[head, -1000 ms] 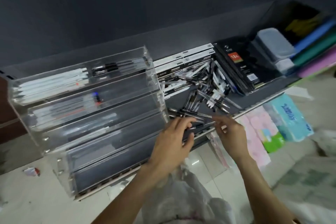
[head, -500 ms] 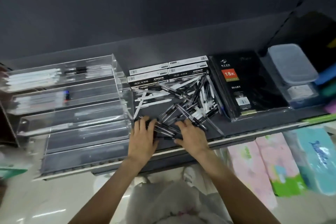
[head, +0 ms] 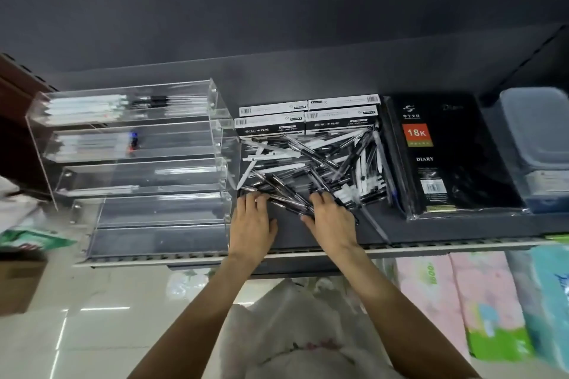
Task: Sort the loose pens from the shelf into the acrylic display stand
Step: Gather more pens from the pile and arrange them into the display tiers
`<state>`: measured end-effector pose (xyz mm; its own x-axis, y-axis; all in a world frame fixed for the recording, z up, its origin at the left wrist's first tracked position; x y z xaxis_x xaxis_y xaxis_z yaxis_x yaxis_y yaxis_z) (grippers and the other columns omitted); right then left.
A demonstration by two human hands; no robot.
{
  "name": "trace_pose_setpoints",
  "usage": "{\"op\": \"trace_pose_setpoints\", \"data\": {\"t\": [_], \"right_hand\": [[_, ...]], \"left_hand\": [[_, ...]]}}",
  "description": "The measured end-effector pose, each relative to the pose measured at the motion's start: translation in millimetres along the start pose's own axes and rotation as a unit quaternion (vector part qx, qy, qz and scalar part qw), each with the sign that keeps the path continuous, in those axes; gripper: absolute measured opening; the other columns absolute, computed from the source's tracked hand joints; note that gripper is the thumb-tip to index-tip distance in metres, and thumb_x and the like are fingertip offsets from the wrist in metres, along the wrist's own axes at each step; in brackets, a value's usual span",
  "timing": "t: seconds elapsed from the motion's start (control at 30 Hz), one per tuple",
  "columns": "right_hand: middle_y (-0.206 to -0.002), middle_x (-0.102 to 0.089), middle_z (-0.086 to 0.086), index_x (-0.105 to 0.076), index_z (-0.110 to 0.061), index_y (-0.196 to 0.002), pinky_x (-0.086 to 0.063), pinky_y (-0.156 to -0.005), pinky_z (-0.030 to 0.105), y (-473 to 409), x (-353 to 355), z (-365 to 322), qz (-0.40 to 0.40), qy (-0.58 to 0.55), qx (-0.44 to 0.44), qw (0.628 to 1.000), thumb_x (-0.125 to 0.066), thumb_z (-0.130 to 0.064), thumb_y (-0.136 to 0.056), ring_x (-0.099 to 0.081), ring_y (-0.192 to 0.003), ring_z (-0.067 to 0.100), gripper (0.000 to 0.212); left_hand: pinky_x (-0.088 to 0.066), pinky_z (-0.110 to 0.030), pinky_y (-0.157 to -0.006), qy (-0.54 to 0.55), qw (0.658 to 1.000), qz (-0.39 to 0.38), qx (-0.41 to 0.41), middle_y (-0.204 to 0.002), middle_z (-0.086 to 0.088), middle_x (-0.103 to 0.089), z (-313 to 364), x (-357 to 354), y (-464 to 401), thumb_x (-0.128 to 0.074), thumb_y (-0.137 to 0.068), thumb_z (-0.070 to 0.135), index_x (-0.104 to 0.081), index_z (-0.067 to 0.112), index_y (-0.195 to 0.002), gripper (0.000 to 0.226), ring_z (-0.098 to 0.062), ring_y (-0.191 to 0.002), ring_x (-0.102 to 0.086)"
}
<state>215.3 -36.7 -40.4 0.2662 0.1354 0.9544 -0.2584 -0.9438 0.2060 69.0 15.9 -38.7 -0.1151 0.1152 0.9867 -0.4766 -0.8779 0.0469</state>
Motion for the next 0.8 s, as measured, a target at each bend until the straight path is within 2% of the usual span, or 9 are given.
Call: {"op": "trace_pose_setpoints", "data": {"t": [0.1, 0.17, 0.23, 0.33, 0.4, 0.53, 0.63, 0.8], "right_hand": [[-0.124, -0.052, 0.006, -0.045, -0.014, -0.127, -0.052, -0.068, 0.03, 1.1, -0.4, 6.0, 0.001, 0.003, -0.007, 1.0, -0.051, -0.042, -0.093, -0.066, -0.091, 0.022, 0.044], [-0.125, -0.051, 0.006, -0.045, -0.015, -0.128, -0.051, -0.068, 0.029, 1.8, -0.4, 9.4, 0.003, 0.002, -0.016, 1.0, -0.05, -0.043, -0.094, -0.066, -0.091, 0.022, 0.044], [-0.125, -0.05, 0.006, -0.045, -0.015, -0.128, -0.052, -0.068, 0.029, 2.9, -0.5, 10.3, 0.003, 0.001, -0.017, 1.0, -0.05, -0.042, -0.094, -0.066, -0.091, 0.021, 0.044], [-0.125, -0.05, 0.005, -0.045, -0.016, -0.128, -0.052, -0.071, 0.028, 4.4, 0.7, 9.2, 0.001, 0.001, -0.013, 1.0, -0.051, -0.041, -0.094, -0.065, -0.093, 0.02, 0.043], [-0.127, -0.049, 0.004, -0.045, -0.017, -0.128, -0.052, -0.073, 0.029, 5.4, 1.7, 9.7, -0.004, -0.007, -0.012, 1.0, -0.052, -0.04, -0.093, -0.064, -0.096, 0.02, 0.042], [-0.13, -0.045, 0.004, -0.044, -0.018, -0.128, -0.052, -0.077, 0.031, 7.1, 3.2, 10.8, -0.014, -0.011, -0.014, 1.0, -0.053, -0.038, -0.093, -0.064, -0.099, 0.022, 0.042], [-0.13, -0.044, 0.004, -0.043, -0.017, -0.13, -0.053, -0.078, 0.031, 6.8, 3.0, 10.7, -0.016, -0.008, -0.013, 1.0, -0.053, -0.038, -0.093, -0.063, -0.099, 0.023, 0.043], [-0.131, -0.045, 0.004, -0.041, -0.019, -0.132, -0.051, -0.079, 0.033, 3.0, 1.9, 11.5, -0.019, -0.012, -0.012, 1.0, -0.054, -0.039, -0.092, -0.062, -0.103, 0.025, 0.046]], "left_hand": [[-0.051, -0.038, -0.08, 0.01, 0.998, 0.036, -0.042, -0.099, -0.007, -0.06, 5.4, 8.6, -13.9, -0.076, -0.064, 0.017, -0.06, 0.01, -0.106, 0.045, -0.027, -0.092, -0.057], [-0.047, -0.039, -0.091, -0.004, 0.998, 0.008, -0.065, -0.109, -0.007, -0.058, 8.0, 9.0, -22.6, -0.073, -0.066, 0.02, -0.057, 0.011, -0.117, 0.054, -0.027, -0.103, -0.054], [-0.035, -0.039, -0.104, -0.018, 0.996, -0.035, -0.083, -0.125, -0.007, -0.05, 9.0, 4.9, -31.0, -0.067, -0.074, 0.028, -0.047, 0.012, -0.132, 0.063, -0.027, -0.117, -0.045], [-0.023, -0.037, -0.113, 0.007, 0.992, -0.059, -0.11, -0.14, -0.006, -0.039, 9.8, 2.5, -45.0, -0.059, -0.081, 0.031, -0.037, 0.013, -0.141, 0.066, -0.025, -0.129, -0.032], [-0.023, -0.034, -0.113, 0.017, 0.991, -0.069, -0.113, -0.14, -0.006, -0.04, 9.3, 1.7, -56.8, -0.052, -0.087, 0.031, -0.038, 0.012, -0.14, 0.059, -0.024, -0.129, -0.032], [-0.03, -0.035, -0.109, -0.05, 0.986, -0.116, -0.106, -0.131, -0.009, -0.05, 13.0, -1.8, -82.1, -0.04, -0.097, 0.041, -0.044, 0.011, -0.134, 0.047, -0.024, -0.124, -0.04], [-0.031, -0.036, -0.109, -0.073, 0.977, -0.157, -0.125, -0.135, -0.009, -0.049, 22.6, -0.1, -97.0, -0.041, -0.098, 0.043, -0.043, 0.013, -0.136, 0.049, -0.025, -0.128, -0.041], [-0.038, -0.035, -0.101, -0.113, 0.967, -0.175, -0.149, -0.132, -0.011, -0.05, 37.3, -1.1, -108.0, -0.05, -0.095, 0.041, -0.044, 0.009, -0.133, 0.051, -0.026, -0.123, -0.047]]}}
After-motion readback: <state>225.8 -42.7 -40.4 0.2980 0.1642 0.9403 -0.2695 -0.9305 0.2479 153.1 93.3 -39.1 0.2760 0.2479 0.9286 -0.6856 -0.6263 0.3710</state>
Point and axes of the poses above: each hand's wrist, its own y-axis away from the middle knuckle, its own x-axis out of the back of the hand, z = x × y, the point moved 4 cm from there along -y, towards the middle knuckle
